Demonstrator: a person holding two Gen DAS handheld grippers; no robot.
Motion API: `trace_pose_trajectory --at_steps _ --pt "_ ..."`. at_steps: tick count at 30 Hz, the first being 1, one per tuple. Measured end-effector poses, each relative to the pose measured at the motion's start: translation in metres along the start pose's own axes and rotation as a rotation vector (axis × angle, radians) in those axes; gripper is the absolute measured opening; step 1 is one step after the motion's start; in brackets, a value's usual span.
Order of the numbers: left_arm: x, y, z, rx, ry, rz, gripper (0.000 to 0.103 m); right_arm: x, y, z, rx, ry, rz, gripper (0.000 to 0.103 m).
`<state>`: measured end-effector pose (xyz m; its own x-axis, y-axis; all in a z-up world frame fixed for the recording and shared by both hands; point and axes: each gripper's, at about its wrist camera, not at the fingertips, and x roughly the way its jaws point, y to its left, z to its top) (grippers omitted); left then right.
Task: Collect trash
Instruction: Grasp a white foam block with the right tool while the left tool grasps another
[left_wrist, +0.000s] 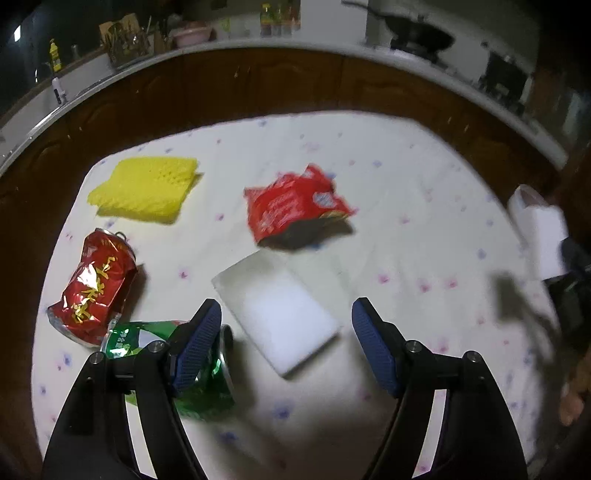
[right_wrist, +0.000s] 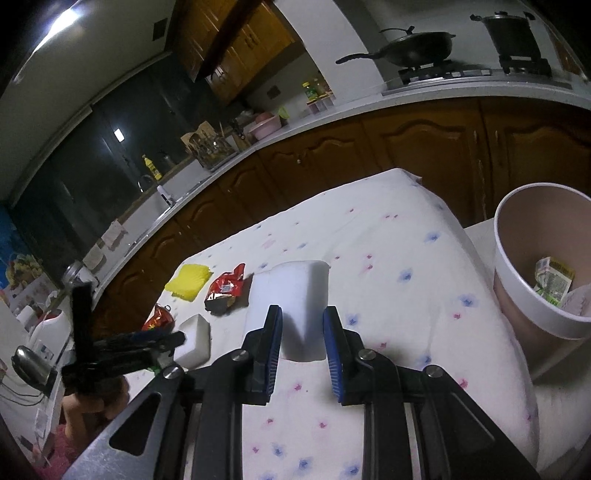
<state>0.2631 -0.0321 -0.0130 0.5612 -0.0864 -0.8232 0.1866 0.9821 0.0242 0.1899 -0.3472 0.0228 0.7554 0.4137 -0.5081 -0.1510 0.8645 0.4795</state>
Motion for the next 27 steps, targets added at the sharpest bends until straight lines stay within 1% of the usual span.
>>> trace_pose_trajectory --at_steps 2,3,6,7,9,10,11,12,13,14,15,17,18,20,21,22,23,24,25,27 --pt "0.008 0.0 -0.002 0.009 0.029 0.029 0.075 0.0 0.0 0.0 0.002 0.0 0.002 0.023" --pt "0.011 0.002 -0.002 0.006 0.037 0.027 0.075 0.0 0.0 0.0 0.005 -0.001 0.005 0.023" --pt "0.013 0.008 -0.007 0.001 0.042 -0.007 0.076 0.001 0.002 0.0 0.007 0.0 0.009 0.023" --pt "0.014 0.008 -0.008 0.003 0.041 -0.016 0.074 0.001 0.001 0.0 0.005 0.0 0.009 0.023" --pt "0.013 0.009 -0.011 0.008 0.04 -0.048 0.059 0.002 0.003 0.0 0.001 0.002 0.012 0.023" --pt "0.011 0.009 -0.012 0.008 0.042 -0.072 0.058 0.001 0.004 -0.001 0.001 0.001 0.013 0.023" --pt "0.005 0.007 -0.014 0.017 0.02 -0.069 0.051 0.001 0.004 -0.001 0.002 0.0 0.014 0.023" --pt "0.0 0.004 -0.016 0.042 0.008 -0.043 0.041 0.001 0.004 -0.002 0.003 -0.001 0.015 0.023" --pt "-0.003 0.002 -0.017 0.056 0.002 -0.028 0.038 0.0 0.005 -0.002 0.003 -0.002 0.014 0.023" --pt "-0.01 0.002 -0.017 0.061 -0.009 -0.042 0.03 0.0 0.005 -0.002 0.005 -0.002 0.016 0.023" --pt "-0.014 0.002 -0.017 0.058 -0.019 -0.05 0.023 0.0 0.005 -0.003 0.007 -0.002 0.019 0.023" --pt "-0.022 0.004 -0.017 0.048 -0.025 -0.072 0.02 0.001 0.005 -0.004 0.008 0.0 0.024 0.023" --pt "-0.024 0.005 -0.017 0.036 -0.024 -0.09 0.02 0.001 0.006 -0.004 0.011 0.002 0.028 0.023" --pt "-0.022 0.006 -0.016 0.019 -0.016 -0.088 0.02 0.002 0.005 -0.005 0.017 0.006 0.037 0.023" --pt "-0.02 0.007 -0.016 0.006 -0.014 -0.091 0.025 0.002 0.005 -0.005 0.017 0.007 0.038 0.023" --pt "-0.017 0.007 -0.015 -0.013 -0.008 -0.104 0.031 0.001 0.006 -0.006 0.018 0.006 0.038 0.024" --pt "-0.016 0.006 -0.015 -0.023 -0.008 -0.116 0.043 0.0 0.006 -0.006 0.018 0.005 0.039 0.024" --pt "-0.014 0.004 -0.014 -0.034 -0.009 -0.133 0.049 -0.002 0.007 -0.006 0.017 0.002 0.04 0.024" --pt "-0.012 0.002 -0.013 -0.036 -0.009 -0.132 0.052 -0.003 0.007 -0.006 0.016 -0.001 0.039 0.024" --pt "-0.005 -0.005 -0.01 -0.043 0.006 -0.104 0.071 -0.008 0.005 -0.006 0.016 -0.009 0.033 0.024"
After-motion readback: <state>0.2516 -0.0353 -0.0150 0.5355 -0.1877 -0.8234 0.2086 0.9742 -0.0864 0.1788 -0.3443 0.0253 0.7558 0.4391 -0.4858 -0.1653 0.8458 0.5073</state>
